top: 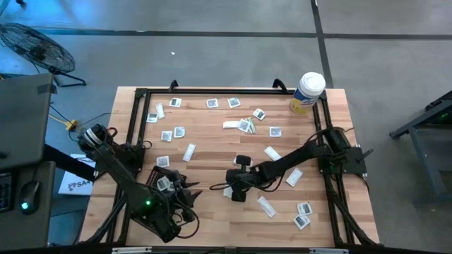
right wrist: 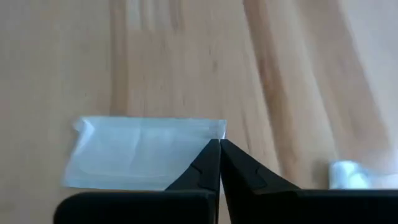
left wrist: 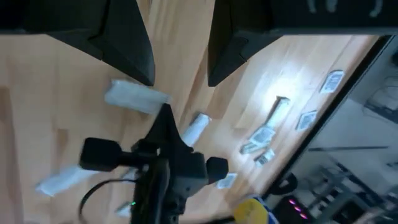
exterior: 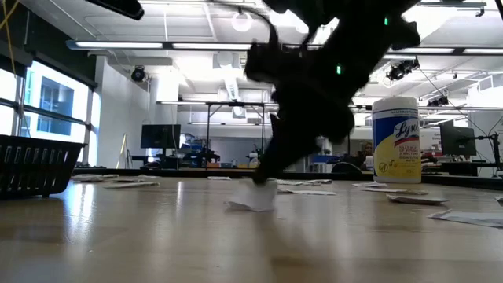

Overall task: Pick & Place First Aid Supplies
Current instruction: Put the bandage into the bottom black bin

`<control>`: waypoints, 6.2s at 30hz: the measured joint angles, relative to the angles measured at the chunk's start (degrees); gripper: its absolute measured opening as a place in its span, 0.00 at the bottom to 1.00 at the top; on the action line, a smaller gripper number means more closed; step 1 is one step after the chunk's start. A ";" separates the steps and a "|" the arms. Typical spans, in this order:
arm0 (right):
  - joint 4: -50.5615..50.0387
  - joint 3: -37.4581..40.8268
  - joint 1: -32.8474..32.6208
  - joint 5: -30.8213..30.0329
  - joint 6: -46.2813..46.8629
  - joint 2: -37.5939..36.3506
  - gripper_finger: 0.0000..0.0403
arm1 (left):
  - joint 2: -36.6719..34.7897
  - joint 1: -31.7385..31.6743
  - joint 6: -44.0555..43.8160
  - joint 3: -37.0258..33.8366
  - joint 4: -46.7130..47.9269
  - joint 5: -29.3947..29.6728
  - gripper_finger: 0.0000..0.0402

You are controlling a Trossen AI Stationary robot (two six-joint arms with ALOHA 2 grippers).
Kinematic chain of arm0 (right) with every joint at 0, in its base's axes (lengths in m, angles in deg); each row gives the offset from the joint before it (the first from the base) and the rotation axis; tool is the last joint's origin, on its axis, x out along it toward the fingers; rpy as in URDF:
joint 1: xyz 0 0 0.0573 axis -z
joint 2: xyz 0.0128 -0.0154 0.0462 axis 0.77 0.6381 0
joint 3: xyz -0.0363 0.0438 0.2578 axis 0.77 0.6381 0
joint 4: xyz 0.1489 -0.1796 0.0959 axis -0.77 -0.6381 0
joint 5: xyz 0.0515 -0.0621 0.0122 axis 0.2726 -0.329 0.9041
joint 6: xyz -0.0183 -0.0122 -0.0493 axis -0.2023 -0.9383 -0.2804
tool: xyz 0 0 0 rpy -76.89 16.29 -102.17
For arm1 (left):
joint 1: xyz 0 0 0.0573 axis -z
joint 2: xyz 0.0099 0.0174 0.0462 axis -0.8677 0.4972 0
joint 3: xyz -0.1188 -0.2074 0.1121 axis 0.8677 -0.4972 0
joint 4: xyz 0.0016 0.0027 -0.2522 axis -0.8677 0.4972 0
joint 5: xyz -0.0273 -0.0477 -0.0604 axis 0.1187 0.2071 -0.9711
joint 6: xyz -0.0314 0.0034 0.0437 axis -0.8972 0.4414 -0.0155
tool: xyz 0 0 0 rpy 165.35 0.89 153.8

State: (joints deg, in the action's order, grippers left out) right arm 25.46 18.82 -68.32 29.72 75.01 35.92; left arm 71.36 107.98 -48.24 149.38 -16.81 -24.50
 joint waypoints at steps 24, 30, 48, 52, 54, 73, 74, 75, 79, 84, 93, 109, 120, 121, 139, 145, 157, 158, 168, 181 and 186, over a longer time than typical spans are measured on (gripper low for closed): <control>11.32 -0.20 -10.70 -30.50 -18.85 -3.78 0.00 | -1.94 -18.05 3.87 -21.67 -47.30 -27.85 0.54; 12.62 -0.21 -11.87 -32.88 -21.67 -3.78 0.00 | -1.92 -20.96 4.34 -24.57 -57.00 -33.35 0.54; 12.10 -0.21 -11.64 -33.45 -21.59 -3.78 0.00 | -1.72 -22.69 7.31 -24.57 -63.04 -37.51 0.54; 12.09 -0.21 -11.66 -34.56 -21.97 -3.78 0.00 | -1.70 -22.69 7.30 -24.57 -63.04 -37.75 0.54; 12.08 -0.21 -11.66 -34.56 -22.08 -3.78 0.00 | -1.70 -22.70 7.00 -24.57 -63.04 -38.40 0.54; 13.22 -0.21 -10.47 -32.08 -21.30 -3.78 0.00 | -1.66 -25.29 16.06 -24.57 -62.93 -36.60 0.34; 13.21 -0.21 -10.38 -31.51 -20.94 -3.78 0.00 | -1.66 -25.29 16.88 -24.57 -62.93 -36.11 0.28; 13.22 -0.21 -10.28 -30.91 -20.75 -3.78 0.01 | -1.66 -25.29 17.80 -24.57 -62.93 -35.53 0.22; 13.32 -0.21 -10.15 -29.87 -20.30 -3.78 0.04 | -1.66 -24.40 24.48 -24.57 -62.87 -35.15 0.03; 13.32 -0.21 -11.33 -30.03 -23.04 -5.07 0.15 | -4.29 -20.92 31.19 -23.30 -55.95 -33.65 0.02; 12.31 -0.26 -14.04 -34.55 -23.17 -9.91 0.35 | -8.85 -6.73 19.96 -0.72 2.87 -30.76 0.00; 10.29 -0.23 -10.30 -32.50 -19.21 -9.90 0.36 | 4.48 11.01 -8.69 5.27 30.12 -54.02 0.00; 9.93 -0.23 -10.35 -32.42 -18.00 -9.90 0.36 | 12.18 9.03 -0.25 5.18 30.01 -55.23 0.02; 9.88 -0.23 -10.31 -32.42 -17.97 -9.90 0.36 | 12.18 8.77 -0.24 5.18 29.72 -55.33 0.03; 0.35 -0.23 -8.28 -23.57 -13.88 -11.19 0.35 | 11.63 6.73 -0.63 16.40 36.15 -63.61 0.13; -15.48 -0.23 -8.07 -12.48 3.13 -16.26 0.35 | 11.55 6.60 5.59 26.60 38.39 -43.85 0.11; -4.03 8.59 -5.81 -14.69 18.09 -13.44 0.35 | 10.93 -0.28 39.07 17.06 3.83 -35.84 0.02; -1.63 9.54 -4.99 -14.99 18.24 -12.82 0.35 | 10.95 -0.93 39.47 15.37 2.78 -36.46 0.02; -4.73 -0.18 1.59 -17.51 25.90 -1.00 0.28 | 4.94 -5.17 45.99 2.27 -17.65 -38.82 0.00; -18.34 -7.14 3.28 -15.60 45.26 2.83 0.27 | 3.94 -5.72 45.63 1.11 -20.18 -42.18 0.00; -17.19 -7.42 4.09 -15.47 44.99 5.24 0.27 | 3.94 -5.80 45.91 1.11 -20.86 -42.19 0.00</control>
State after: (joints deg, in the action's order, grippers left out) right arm 8.27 11.40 -64.23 14.25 120.00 41.16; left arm 75.29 102.19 -2.33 150.49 -37.67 -66.69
